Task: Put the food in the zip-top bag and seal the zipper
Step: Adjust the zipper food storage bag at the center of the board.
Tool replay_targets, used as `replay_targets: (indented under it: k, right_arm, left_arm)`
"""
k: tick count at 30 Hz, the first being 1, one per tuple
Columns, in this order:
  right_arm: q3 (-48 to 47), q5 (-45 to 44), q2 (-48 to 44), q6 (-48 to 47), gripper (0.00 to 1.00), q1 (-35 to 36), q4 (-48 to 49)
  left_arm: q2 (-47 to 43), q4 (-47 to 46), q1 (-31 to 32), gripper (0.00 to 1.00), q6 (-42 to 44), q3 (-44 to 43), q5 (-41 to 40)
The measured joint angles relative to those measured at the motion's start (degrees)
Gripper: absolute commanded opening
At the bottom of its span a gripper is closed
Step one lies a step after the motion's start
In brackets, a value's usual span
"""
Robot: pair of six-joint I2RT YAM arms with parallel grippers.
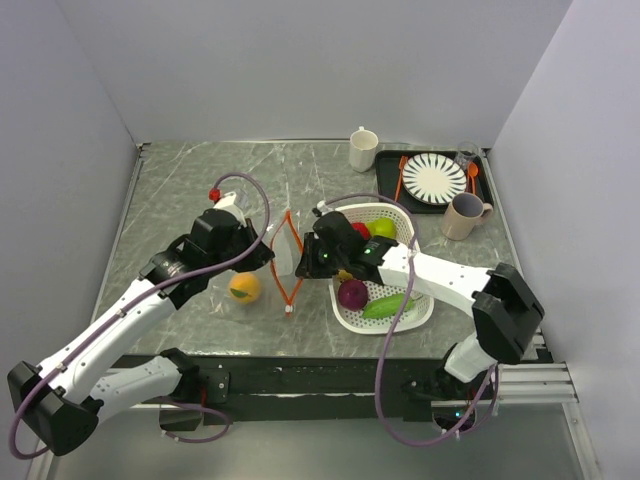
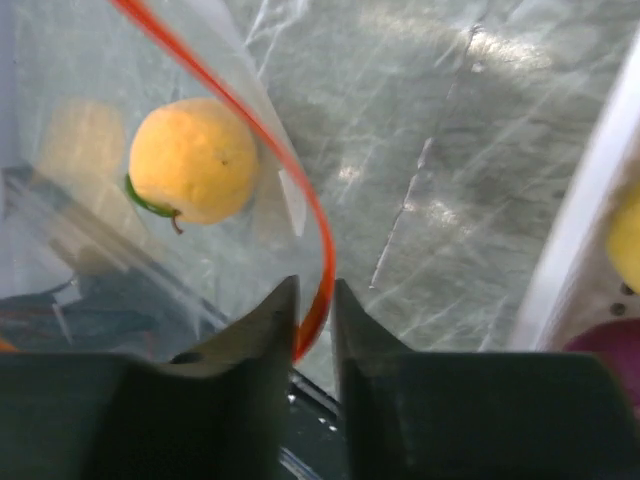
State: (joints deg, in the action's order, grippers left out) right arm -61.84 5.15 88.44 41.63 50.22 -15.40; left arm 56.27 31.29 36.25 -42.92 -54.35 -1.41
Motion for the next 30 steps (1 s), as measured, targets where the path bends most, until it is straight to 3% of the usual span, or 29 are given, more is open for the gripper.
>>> replay_targets:
  k: [1, 7, 15, 23, 26, 28, 30]
  right_arm:
    - [-0.5, 0.6, 0.7, -0.3, 0.00, 0.1, 0.0]
    - [-2.0, 3.9, 0.2, -2.1, 0.00, 1.4, 1.8]
    - [-9.3, 6.3, -0.1, -4.1, 0.00, 2.4, 2.9]
    - [-14.5, 4.9, 9.3, -4.0, 0.06, 2.4, 0.5]
    - [-12.4, 4.0, 10.5, -3.8, 0.21, 2.4, -1.5]
    - [-11.8, 3.2, 10.5, -3.8, 0.41, 2.4, -2.3]
    - [-11.6, 1.8, 10.3, -3.9, 0.54, 2.4, -2.4]
  left_arm:
    - [-0.2, 0.1, 0.0, 0.01, 0.0, 0.0, 0.0]
    - [-2.8, 5.1, 0.0, 0.01, -0.3, -3.2, -5.0]
    - [-9.6, 12.4, 0.0, 0.01, -3.0, -14.8, -16.2]
    - [-5.0, 12.0, 0.0, 0.01, -3.6, -8.7, -15.5]
    - [-2.2, 11.1, 0.0, 0.01, -4.0, -3.8, -14.1]
    - [-1.6, 11.0, 0.0, 0.01, -4.5, -1.6, -13.3]
    - [-1.6, 10.3, 0.0, 0.01, -4.6, -0.9, -12.9]
